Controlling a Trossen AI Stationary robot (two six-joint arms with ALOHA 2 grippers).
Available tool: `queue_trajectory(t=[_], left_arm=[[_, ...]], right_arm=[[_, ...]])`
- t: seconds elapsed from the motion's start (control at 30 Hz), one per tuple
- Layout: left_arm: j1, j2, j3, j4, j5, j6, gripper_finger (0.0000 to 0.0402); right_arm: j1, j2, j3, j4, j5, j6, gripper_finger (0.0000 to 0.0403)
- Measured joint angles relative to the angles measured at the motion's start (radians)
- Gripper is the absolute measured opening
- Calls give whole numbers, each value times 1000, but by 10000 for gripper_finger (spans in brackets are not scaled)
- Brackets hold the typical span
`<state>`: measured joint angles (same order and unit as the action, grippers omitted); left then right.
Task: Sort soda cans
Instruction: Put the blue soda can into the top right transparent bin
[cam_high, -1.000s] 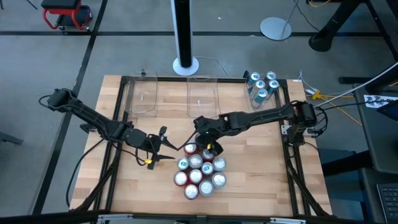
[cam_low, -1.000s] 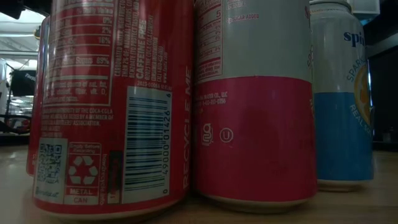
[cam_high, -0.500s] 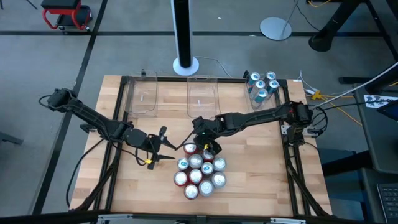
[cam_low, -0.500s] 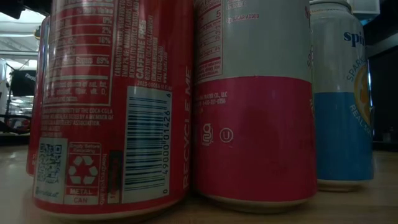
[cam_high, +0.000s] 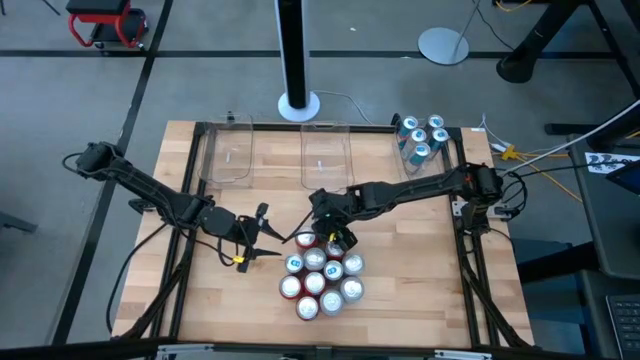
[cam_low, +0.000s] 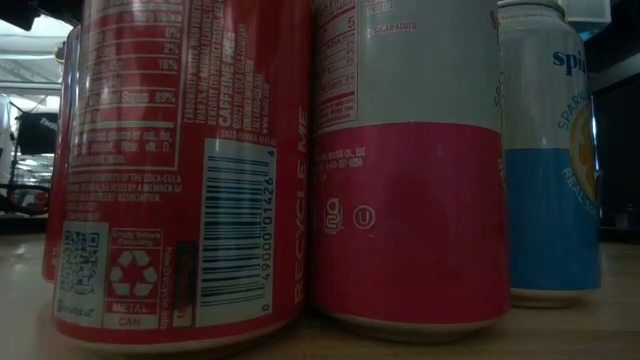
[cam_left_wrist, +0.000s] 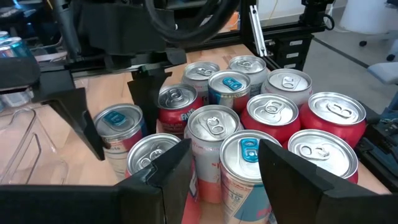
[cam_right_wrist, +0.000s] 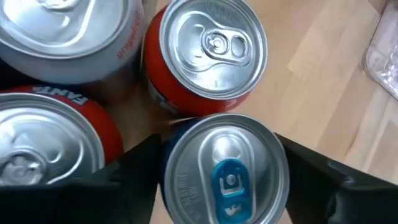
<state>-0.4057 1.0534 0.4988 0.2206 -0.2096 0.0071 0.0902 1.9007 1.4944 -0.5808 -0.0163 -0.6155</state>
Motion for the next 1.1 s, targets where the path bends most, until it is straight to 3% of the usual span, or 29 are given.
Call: queue_trajectory(t=[0.1,0.4,0.6,1.1], left_arm=[[0,0,0,0,0,0,175],[0,0,0,-1,0,0,175],[0,0,0,-3,0,0,175],[0,0,0,-4,0,0,175]], right_arm=[[1,-1,0,1,-9,-18,246],[1,-31,16,-84,2,-25,258],[1,-94,29,-133,15,-33,245],[1,-328,30,-383,284,-13,246]])
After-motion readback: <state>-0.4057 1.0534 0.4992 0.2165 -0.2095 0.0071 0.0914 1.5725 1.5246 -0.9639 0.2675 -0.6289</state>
